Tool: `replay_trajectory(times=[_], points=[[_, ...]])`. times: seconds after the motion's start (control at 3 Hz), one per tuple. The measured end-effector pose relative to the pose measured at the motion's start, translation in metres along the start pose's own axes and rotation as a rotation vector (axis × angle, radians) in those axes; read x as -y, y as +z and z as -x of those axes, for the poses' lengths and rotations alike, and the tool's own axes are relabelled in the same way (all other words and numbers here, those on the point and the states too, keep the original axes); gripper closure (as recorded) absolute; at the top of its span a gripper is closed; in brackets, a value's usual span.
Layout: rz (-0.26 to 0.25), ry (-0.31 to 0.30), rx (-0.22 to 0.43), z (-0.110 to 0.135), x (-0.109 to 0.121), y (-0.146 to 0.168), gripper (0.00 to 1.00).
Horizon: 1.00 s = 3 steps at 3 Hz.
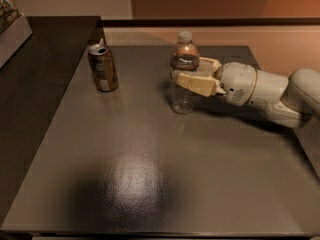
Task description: Place water bottle upright
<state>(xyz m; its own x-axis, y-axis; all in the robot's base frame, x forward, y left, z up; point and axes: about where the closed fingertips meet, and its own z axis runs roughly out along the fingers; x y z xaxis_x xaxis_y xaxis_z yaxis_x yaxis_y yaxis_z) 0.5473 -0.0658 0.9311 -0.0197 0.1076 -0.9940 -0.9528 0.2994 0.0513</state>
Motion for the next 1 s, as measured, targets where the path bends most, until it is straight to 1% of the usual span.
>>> replay_trajectory(times=[0.33,0.67,1.0], points=[[0.003,0.007,-0.001,-0.005,0.0018,-0.0014,0.12],[0.008,0.006,-0.001,-0.0042,0.0005,0.0011,0.0],[0.008,0.006,-0.001,-0.0042,0.0005,0.0011,0.0]])
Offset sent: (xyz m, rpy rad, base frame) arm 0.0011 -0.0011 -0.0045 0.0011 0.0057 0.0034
